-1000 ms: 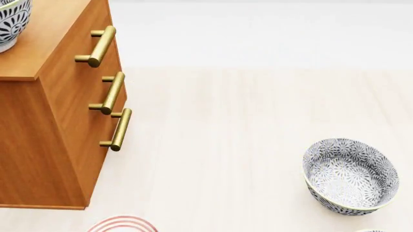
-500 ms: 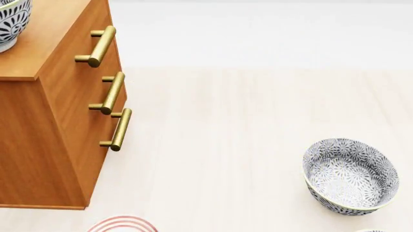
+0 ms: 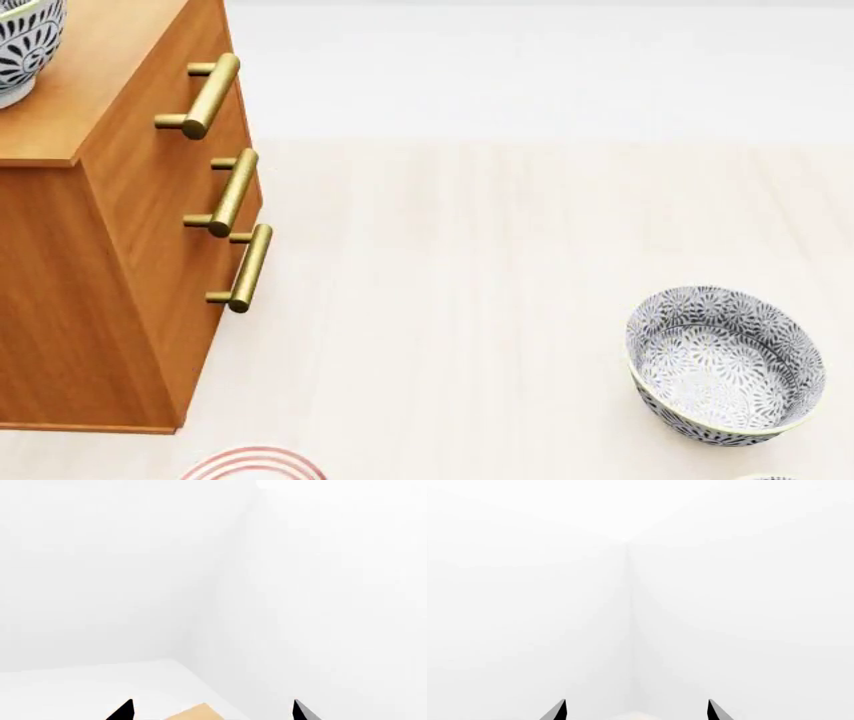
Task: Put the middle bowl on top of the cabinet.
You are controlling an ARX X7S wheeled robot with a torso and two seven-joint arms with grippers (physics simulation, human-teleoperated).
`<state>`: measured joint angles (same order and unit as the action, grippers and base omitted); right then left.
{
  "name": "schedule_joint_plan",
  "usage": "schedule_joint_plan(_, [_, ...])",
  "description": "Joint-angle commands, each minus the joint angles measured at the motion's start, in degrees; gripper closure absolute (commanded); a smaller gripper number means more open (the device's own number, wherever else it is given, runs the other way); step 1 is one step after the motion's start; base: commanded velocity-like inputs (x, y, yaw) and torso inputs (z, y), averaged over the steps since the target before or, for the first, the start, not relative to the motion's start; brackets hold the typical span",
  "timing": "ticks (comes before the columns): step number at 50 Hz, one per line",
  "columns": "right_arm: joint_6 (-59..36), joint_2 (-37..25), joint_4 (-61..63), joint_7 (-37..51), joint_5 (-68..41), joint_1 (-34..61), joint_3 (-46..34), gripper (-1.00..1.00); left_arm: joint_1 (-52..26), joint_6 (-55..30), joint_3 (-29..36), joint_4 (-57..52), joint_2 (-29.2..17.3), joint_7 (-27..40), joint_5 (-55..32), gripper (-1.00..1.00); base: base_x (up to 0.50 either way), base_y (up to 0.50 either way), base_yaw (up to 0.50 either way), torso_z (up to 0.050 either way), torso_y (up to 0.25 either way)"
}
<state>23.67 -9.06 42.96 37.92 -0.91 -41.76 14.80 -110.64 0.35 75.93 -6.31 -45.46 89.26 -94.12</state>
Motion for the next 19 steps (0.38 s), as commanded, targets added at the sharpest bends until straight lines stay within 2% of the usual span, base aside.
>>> schedule_joint_plan(1, [0.32,0.57,0.48,-0.16,0.27,-0.61,-0.01,-1.0,4.18,3.99,1.74,-11.77,-4.29,0.65,10.21,-1.0,0.0,0.0,0.0,0.0,0.0])
schedule_joint_plan(6, [-0.22,0.8,0.96,-0.27,0.7,-0.57,-0.27,-1.0,11.59,2.76,-3.21,-17.52,-5.2,0.67,17.94,-1.0,0.0,0.0,0.0,0.0,0.0])
schedule_joint_plan(9, [-0.34,0.82,1.08,-0.3,0.86,-0.65,-0.29,-1.0,13.16,2.55,-4.58,-19.95,-5.63,0.57,19.35,-1.0,0.0,0.0,0.0,0.0,0.0])
schedule_joint_plan(16, [0.46,1.17,0.9,-0.8,0.41,-1.12,0.3,-1.0,27.41,-9.19,-22.07,-31.08,-6.0,0.69,28.98,-1.0,0.0,0.0,0.0,0.0,0.0])
schedule_joint_plan(19, [0.6,1.16,0.73,-0.81,0.2,-1.18,0.56,-1.0,32.28,-14.61,-28.13,-35.03,-5.19,0.62,30.61,-1.0,0.0,0.0,0.0,0.0,0.0])
